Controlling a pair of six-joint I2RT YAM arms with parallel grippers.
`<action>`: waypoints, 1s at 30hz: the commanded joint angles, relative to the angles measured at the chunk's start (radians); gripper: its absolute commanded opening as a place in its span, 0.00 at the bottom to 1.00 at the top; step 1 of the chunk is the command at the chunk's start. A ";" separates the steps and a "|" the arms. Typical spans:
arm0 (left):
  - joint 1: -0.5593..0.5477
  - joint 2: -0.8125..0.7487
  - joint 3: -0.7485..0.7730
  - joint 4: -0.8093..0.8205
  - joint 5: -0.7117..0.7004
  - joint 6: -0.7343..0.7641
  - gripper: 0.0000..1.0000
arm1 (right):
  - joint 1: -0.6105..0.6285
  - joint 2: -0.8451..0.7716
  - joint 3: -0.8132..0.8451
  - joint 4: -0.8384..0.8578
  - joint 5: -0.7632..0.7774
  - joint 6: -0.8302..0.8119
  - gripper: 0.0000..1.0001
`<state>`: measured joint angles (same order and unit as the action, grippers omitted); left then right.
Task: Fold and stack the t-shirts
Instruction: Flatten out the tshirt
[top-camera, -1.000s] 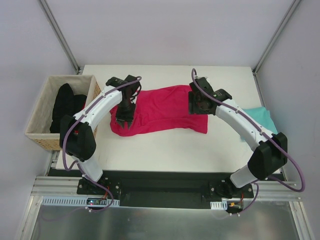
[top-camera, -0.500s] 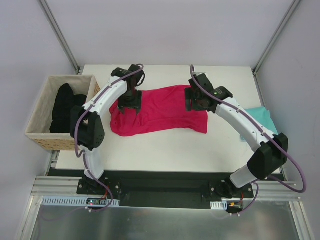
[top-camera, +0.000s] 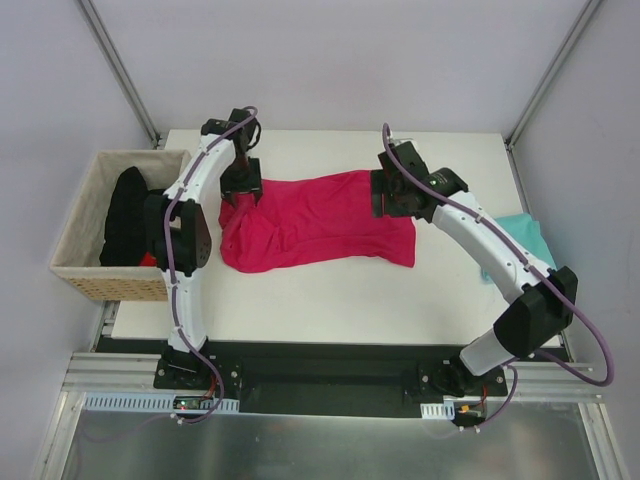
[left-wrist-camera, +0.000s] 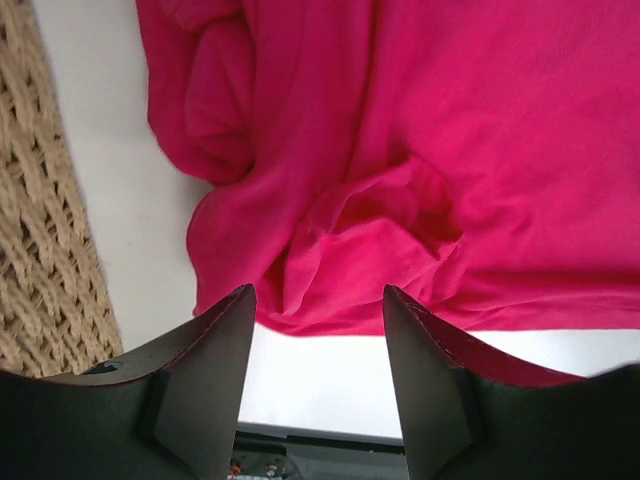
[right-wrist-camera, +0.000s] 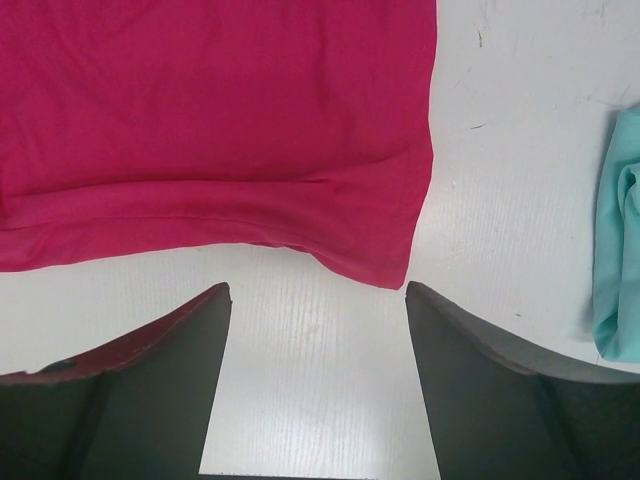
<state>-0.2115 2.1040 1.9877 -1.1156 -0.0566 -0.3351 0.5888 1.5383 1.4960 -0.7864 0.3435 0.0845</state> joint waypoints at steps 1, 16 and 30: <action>-0.006 0.054 0.071 -0.016 0.049 0.036 0.54 | 0.006 0.026 0.090 -0.030 0.020 -0.005 0.74; 0.004 0.117 0.059 -0.016 0.081 0.004 0.07 | 0.006 0.108 0.188 -0.065 0.008 -0.051 0.74; -0.002 -0.036 -0.085 0.000 0.078 -0.039 0.00 | 0.006 0.106 0.181 -0.056 -0.031 -0.061 0.74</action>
<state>-0.2096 2.2059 1.9301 -1.0962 0.0227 -0.3458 0.5900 1.6630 1.6554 -0.8349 0.3302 0.0360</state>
